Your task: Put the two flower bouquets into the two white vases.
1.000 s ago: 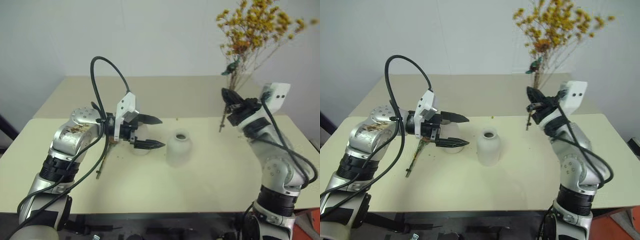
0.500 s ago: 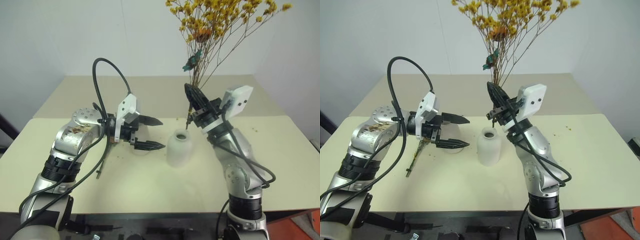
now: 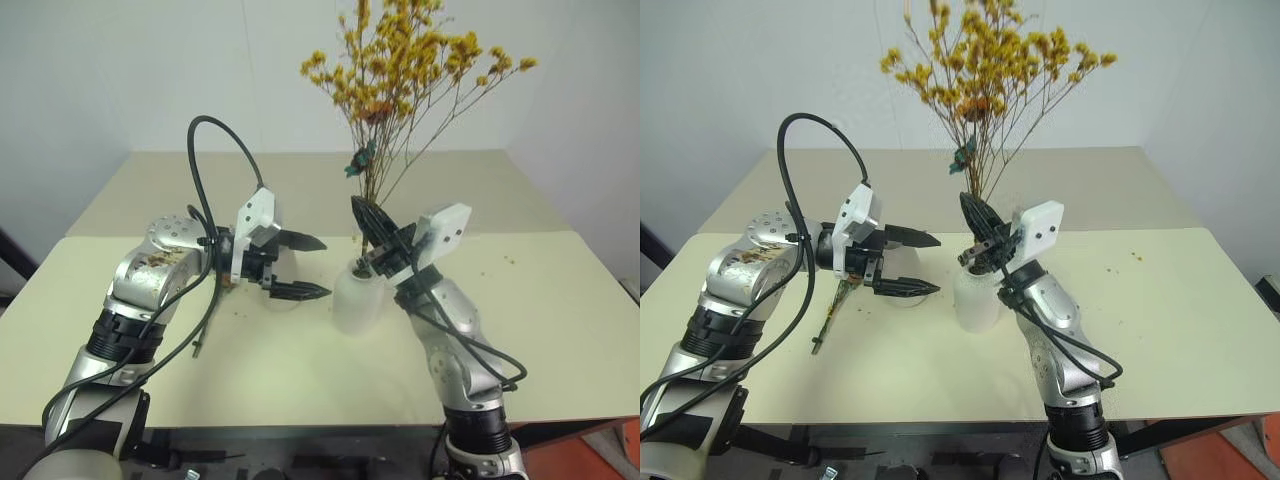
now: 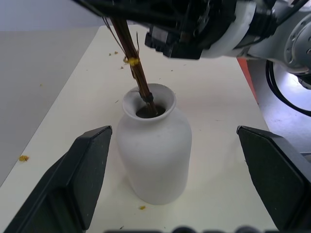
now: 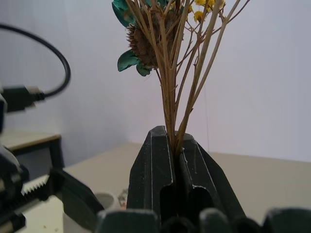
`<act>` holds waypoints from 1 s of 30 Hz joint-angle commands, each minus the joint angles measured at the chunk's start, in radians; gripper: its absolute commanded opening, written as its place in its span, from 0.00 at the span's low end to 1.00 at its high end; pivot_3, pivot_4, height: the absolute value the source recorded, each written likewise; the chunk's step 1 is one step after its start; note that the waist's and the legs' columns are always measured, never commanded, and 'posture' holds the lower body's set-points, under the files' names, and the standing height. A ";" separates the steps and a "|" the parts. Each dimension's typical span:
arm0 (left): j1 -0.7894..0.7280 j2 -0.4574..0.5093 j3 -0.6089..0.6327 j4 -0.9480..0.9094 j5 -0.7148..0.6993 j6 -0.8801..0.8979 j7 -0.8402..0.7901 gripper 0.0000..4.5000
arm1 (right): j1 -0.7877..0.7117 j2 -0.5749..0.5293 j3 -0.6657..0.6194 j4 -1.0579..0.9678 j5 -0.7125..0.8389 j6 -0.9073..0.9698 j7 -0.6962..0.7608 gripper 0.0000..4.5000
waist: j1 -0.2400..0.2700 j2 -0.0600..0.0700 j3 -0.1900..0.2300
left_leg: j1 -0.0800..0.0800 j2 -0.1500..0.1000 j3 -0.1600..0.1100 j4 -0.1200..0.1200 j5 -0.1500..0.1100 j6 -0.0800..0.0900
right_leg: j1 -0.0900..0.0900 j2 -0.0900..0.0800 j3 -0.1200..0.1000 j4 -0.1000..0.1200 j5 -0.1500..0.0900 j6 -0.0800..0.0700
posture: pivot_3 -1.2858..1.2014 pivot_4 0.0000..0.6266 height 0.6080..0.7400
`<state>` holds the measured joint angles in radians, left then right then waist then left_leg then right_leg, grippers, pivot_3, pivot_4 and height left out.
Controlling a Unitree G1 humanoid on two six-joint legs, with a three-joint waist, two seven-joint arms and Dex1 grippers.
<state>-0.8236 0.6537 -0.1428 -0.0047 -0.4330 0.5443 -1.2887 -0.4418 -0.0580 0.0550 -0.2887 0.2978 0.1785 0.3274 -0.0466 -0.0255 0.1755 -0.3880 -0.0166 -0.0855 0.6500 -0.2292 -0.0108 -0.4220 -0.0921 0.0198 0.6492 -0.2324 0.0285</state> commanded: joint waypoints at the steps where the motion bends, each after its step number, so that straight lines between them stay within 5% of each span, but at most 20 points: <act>1: -0.026 0.006 0.011 -0.019 -0.003 -0.010 -0.005 1.00 | 0.002 -0.001 0.005 -0.021 -0.011 -0.064 0.011 0.13 | 0.000 0.000 0.000 | 0.000 0.000 0.000 0.000 0.000 0.000 | 0.000 0.000 0.000 0.000 0.000 0.000 | 0.52 0.24 1.00; 13: -0.029 0.006 0.014 -0.007 0.001 -0.021 -0.009 1.00 | 0.112 -0.095 -0.031 -0.109 0.007 -0.061 0.055 0.99 | 0.002 0.000 0.000 | 0.000 0.000 0.000 0.000 0.000 0.000 | 0.000 0.000 0.000 0.000 0.000 0.000 | 0.52 0.24 1.00; 30: -0.008 0.010 0.020 -0.008 0.005 -0.042 0.004 1.00 | 0.260 -0.348 -0.180 -0.252 0.130 0.039 0.150 0.99 | 0.003 0.000 0.000 | 0.001 0.000 0.000 0.001 0.000 0.000 | 0.002 0.000 0.000 0.000 0.000 0.000 | 0.52 0.24 1.00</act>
<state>-0.8243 0.6587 -0.1414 -0.0001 -0.4304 0.5243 -1.2854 -0.1703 -0.3995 -0.1120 -0.4997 0.4138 0.2112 0.4751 -0.0441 -0.0256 0.1755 -0.3874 -0.0167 -0.0854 0.6510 -0.2292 -0.0108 -0.4200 -0.0921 0.0199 0.6490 -0.2326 0.0287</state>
